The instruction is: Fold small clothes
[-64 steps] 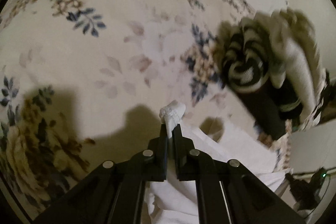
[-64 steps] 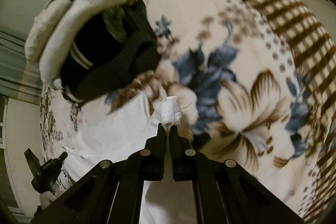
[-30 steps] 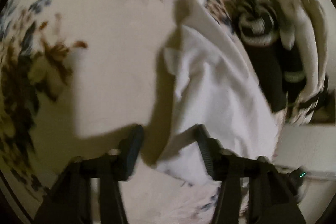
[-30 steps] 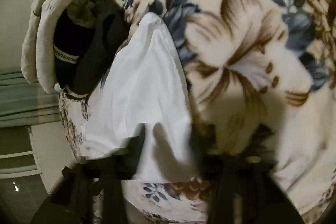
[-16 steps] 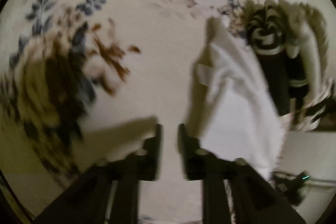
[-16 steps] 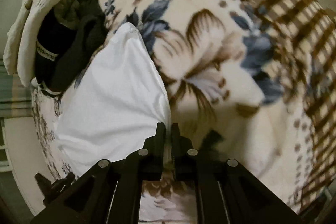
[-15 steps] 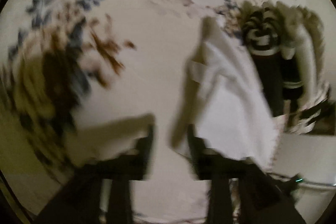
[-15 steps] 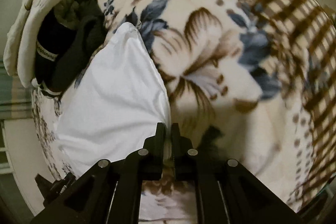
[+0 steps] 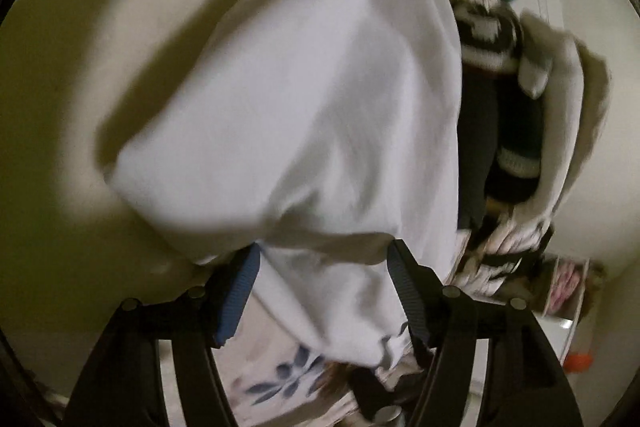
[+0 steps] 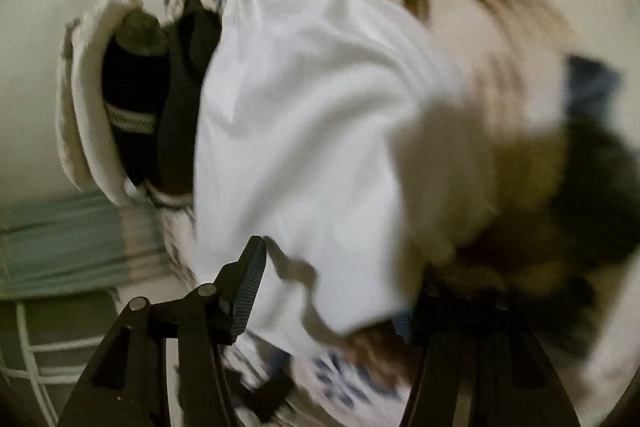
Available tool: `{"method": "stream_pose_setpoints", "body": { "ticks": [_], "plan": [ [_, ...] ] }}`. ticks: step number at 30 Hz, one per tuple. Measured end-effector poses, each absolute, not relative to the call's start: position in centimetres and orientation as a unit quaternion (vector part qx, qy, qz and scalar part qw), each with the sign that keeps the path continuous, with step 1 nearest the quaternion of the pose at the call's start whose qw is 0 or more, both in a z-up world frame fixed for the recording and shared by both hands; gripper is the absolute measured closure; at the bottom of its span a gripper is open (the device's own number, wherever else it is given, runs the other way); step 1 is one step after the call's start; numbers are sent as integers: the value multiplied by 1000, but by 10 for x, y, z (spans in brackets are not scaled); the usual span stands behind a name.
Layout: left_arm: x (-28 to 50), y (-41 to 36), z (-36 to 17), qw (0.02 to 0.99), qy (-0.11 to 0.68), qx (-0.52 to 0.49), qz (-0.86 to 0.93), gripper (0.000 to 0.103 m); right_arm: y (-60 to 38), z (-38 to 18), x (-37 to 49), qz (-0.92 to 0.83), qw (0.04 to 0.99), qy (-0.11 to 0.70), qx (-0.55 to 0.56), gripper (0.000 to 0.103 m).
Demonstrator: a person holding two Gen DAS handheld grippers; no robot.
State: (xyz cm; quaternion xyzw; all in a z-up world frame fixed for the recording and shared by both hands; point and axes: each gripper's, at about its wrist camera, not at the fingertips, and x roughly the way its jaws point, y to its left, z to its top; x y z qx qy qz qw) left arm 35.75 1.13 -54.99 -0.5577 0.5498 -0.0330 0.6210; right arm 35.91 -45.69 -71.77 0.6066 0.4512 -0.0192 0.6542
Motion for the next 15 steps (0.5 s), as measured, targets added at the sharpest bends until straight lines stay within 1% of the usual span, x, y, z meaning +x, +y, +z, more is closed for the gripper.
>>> {"method": "stream_pose_setpoints", "body": {
  "ticks": [3,5,9,11,14,15],
  "plan": [
    [363,11,-552,620,528,-580,-20,39,-456,-717,363,-16,661,407,630,44],
    [363,8,-550,626,528,-574,-23,39,-454,-717,362,-18,660,400,636,44],
    [341,6,-548,629,535,-563,-43,39,-453,-722,352,-11,638,415,648,44],
    [328,11,-553,619,534,-574,-38,39,-451,-721,345,-5,641,432,634,44],
    [330,14,-562,613,517,-597,-28,39,-454,-722,338,-2,642,434,632,44],
    [334,16,-565,612,509,-605,-25,36,-455,-724,338,-2,640,432,635,44]
  ]
}}
